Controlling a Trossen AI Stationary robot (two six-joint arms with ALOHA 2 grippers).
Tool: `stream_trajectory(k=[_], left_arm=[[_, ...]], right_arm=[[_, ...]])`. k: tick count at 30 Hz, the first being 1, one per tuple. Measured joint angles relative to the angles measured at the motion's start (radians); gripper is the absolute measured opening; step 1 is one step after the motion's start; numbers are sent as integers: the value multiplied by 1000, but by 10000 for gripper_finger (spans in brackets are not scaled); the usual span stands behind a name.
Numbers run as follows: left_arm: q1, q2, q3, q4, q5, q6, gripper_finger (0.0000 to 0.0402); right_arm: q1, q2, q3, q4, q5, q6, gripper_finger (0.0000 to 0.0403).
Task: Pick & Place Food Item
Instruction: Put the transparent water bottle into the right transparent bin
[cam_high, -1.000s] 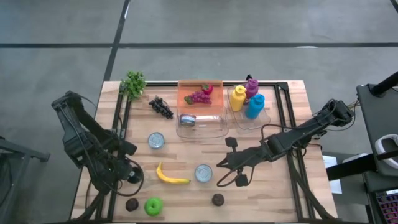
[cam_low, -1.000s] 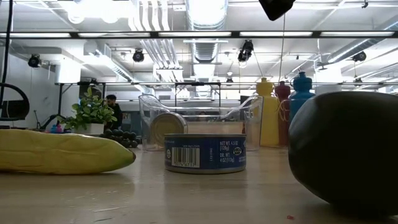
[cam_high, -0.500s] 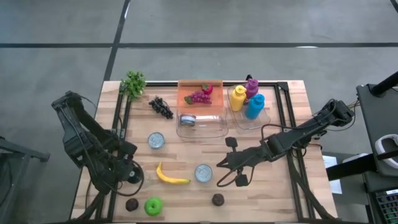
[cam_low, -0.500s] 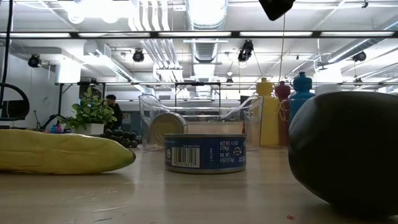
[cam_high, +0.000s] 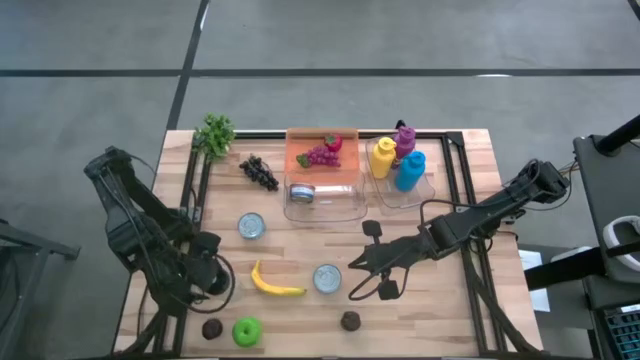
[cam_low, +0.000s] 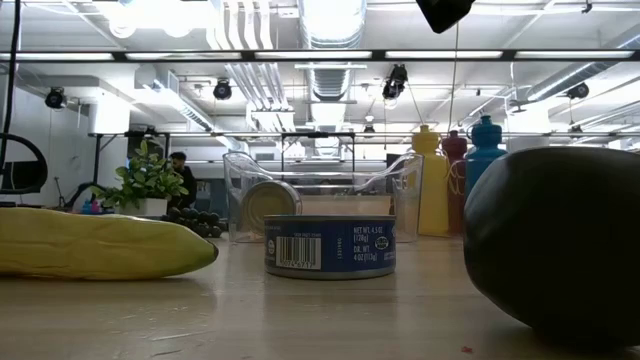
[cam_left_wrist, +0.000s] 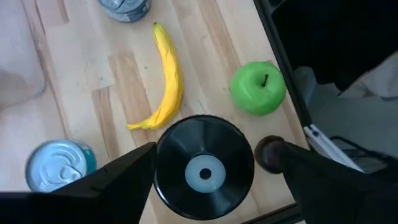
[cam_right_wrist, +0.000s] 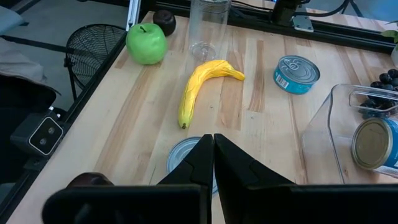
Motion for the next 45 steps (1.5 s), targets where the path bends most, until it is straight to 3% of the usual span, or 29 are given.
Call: stream_trajectory(k=[11,30,45], left_arm=[[0,0,0,-26,-33,-23,344],[0,0,0,-46,-34,-15,166],[0,0,0,-50,-34,-15,150]], right_arm=[[0,0,0,0,0,0,8],[0,0,0,0,0,0,8],[0,0,0,0,0,0,8]])
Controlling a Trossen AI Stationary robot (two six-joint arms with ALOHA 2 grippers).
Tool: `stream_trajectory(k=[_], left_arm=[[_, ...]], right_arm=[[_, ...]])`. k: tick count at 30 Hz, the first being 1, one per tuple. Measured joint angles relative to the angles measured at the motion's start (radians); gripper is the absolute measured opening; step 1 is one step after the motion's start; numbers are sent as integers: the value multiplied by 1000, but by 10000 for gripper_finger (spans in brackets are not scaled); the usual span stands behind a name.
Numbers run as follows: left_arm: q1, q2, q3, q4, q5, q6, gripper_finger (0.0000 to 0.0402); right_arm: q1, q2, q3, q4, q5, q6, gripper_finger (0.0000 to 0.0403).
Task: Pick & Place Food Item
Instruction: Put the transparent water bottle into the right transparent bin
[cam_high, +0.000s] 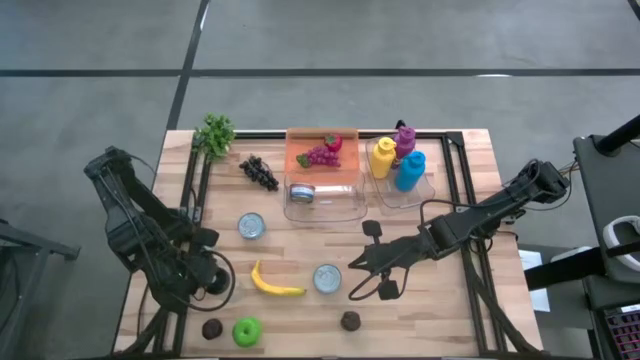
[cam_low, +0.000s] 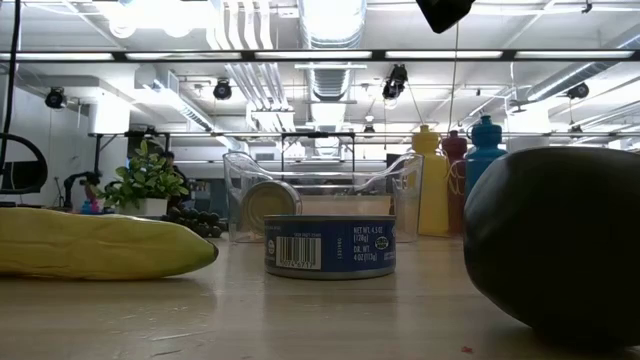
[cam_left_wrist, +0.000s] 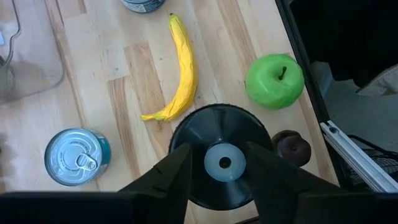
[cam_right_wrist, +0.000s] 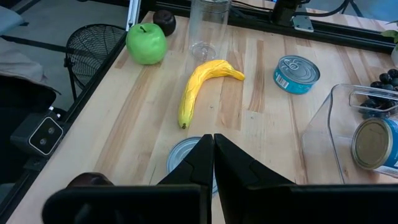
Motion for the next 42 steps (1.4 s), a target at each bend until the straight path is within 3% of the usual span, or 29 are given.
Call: stream_trajectory(k=[15,42], left_arm=[[0,0,0,0,0,2,98],[0,-1,-1,19,-27,-1,81]], right_arm=[[0,0,0,0,0,0,8],[0,0,0,0,0,0,8]])
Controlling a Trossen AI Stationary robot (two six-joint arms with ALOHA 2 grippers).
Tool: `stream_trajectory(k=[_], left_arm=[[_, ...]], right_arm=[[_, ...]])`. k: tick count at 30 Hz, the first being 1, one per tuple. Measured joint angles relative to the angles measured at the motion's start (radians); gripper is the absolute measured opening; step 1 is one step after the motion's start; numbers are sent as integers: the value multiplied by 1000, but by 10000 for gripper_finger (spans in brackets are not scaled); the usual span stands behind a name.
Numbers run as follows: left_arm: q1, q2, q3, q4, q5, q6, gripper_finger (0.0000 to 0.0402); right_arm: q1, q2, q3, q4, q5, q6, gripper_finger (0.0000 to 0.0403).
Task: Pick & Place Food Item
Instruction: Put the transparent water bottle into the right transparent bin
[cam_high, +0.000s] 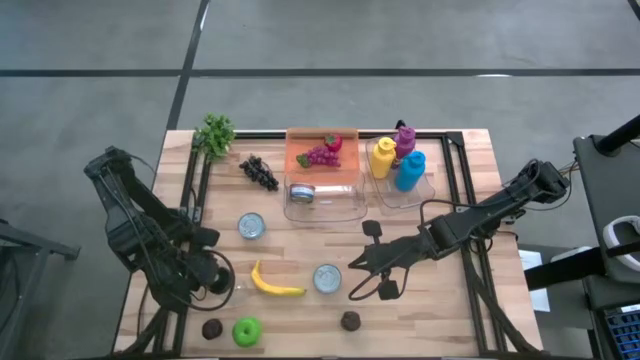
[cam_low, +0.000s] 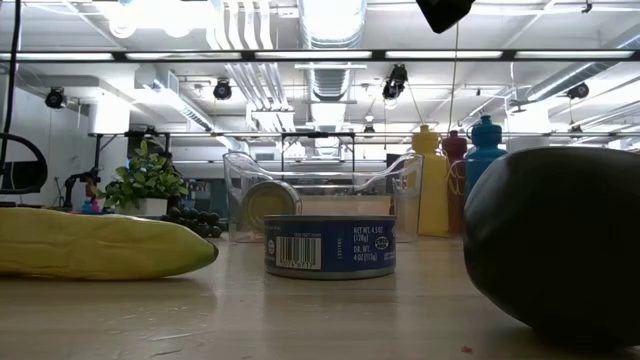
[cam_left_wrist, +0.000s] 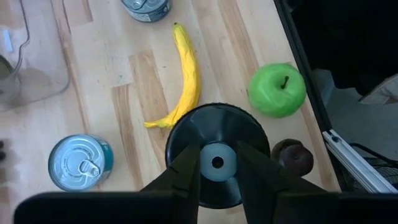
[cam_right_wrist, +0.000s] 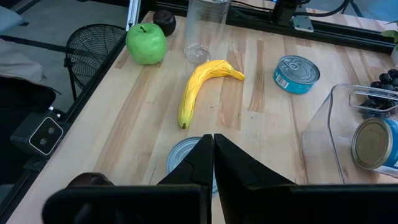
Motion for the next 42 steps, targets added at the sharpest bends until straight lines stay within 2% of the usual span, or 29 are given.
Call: stream_trajectory(k=[14,28,31,37,42], left_arm=[[0,0,15,-5,-11,-23,79],[11,0,164,-37,-77,-16,79],[19,0,196,-37,-99,23,79],[76,0,243,-37,-179,56,79],[160,0,250,11,-179,155,79]], right_arm=[[0,0,0,0,0,0,8],[0,0,0,0,0,0,8],[0,0,0,0,0,0,8],[0,0,0,0,0,0,8],[0,0,0,0,0,0,8]])
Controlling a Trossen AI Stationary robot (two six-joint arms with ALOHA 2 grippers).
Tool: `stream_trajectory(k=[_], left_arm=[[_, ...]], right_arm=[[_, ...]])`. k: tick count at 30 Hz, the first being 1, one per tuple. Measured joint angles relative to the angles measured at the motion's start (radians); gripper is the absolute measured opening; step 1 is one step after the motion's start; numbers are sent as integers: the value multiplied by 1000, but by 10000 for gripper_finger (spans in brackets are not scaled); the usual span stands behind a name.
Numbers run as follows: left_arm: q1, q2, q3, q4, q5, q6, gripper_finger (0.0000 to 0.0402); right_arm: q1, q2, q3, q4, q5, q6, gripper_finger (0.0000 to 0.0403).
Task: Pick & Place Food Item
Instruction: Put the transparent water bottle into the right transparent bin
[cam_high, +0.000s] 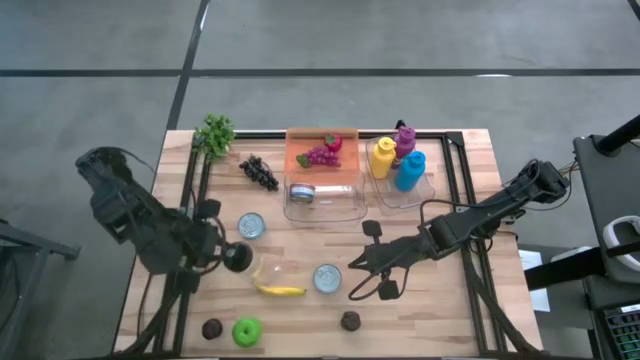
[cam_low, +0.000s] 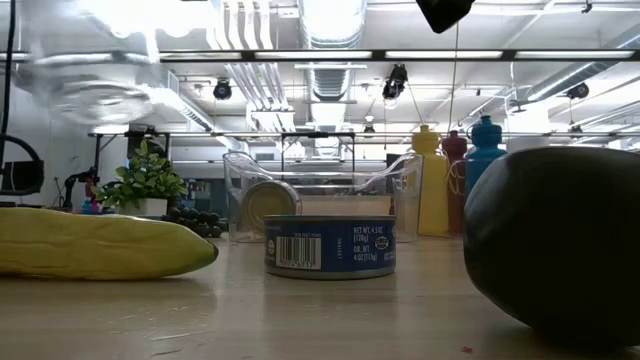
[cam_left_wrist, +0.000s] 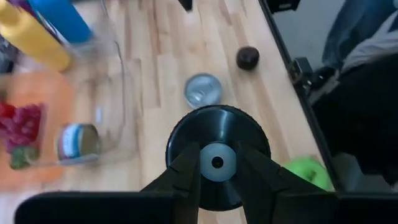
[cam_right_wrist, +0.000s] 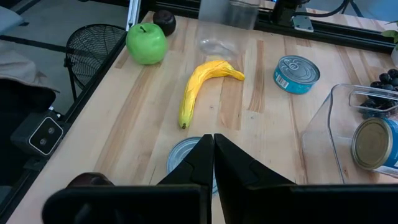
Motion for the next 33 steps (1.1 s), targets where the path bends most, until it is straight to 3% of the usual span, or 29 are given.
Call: stream_trajectory(k=[6,13,22,33], left_arm=[[122,0,0,66,13,86,79],[266,30,5,145,139,192,79],[369,186,122,146,215,386,79],[481,400,316,140,296,537,79]], right_arm=[[0,0,0,0,0,0,8],[0,0,0,0,0,0,8],[2,-10,0,0,-11,21,8],[11,-123,0,-56,-36,78,8]])
